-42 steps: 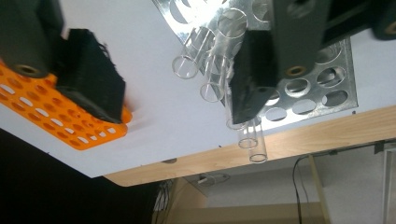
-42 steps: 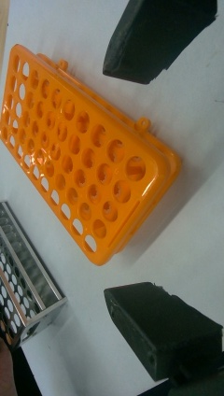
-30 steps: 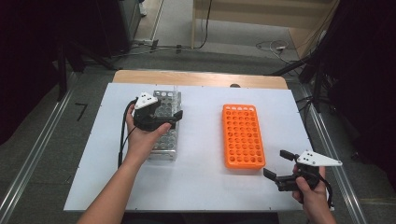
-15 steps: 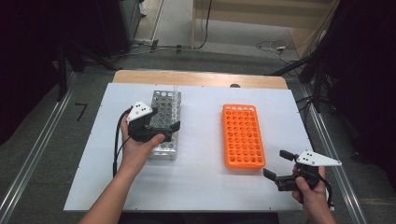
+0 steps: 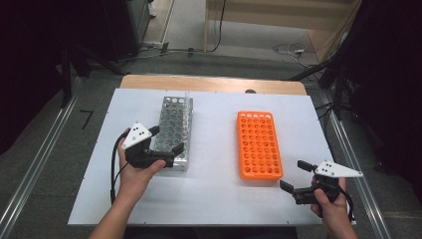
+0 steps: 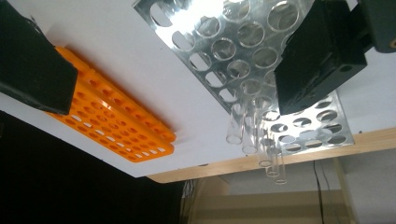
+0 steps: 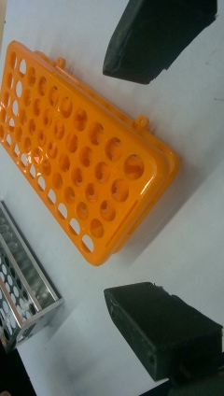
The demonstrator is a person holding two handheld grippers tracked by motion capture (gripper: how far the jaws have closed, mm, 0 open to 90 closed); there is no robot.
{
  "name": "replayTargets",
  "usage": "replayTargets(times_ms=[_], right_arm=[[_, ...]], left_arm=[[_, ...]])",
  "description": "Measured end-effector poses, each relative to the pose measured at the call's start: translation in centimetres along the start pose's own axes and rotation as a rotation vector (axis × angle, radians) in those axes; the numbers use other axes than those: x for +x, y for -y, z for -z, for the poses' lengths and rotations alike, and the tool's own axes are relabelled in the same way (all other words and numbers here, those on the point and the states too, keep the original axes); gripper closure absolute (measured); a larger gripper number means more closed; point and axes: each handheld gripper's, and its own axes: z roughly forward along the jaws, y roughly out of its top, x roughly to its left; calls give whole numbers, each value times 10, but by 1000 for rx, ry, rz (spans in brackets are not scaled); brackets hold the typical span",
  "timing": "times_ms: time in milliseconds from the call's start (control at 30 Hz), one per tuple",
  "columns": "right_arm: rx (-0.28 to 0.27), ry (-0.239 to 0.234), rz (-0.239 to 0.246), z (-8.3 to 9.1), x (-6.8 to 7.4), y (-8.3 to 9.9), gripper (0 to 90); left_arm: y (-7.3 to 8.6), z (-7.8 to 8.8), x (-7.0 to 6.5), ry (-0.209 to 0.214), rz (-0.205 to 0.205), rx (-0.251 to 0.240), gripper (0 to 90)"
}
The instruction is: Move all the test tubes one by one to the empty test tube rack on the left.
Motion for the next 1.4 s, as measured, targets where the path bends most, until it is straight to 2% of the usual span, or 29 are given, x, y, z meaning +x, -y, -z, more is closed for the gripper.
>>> replayTargets(times_ms=[567,767,1000,1100,1267,1400], right_arm=[[6,6,-2,-2,-1,2,0],[9,9,3,-2,-3,2,0],[10,18,-3,-2,-5,3,0],[9,21,-2,-2,-7,3,0],[8,26,0,-1,-8,4,0],[7,28,2,0,-9,4,0]], left_arm=[[27,39,3,-28,19,-8,0],[35,51,4,-25,24,-14,0],[44,67,9,-33,48,-34,0],[48,71,11,-50,33,-27,0],[52,74,17,-54,53,-38,0],[54,74,19,-58,55,-28,0]])
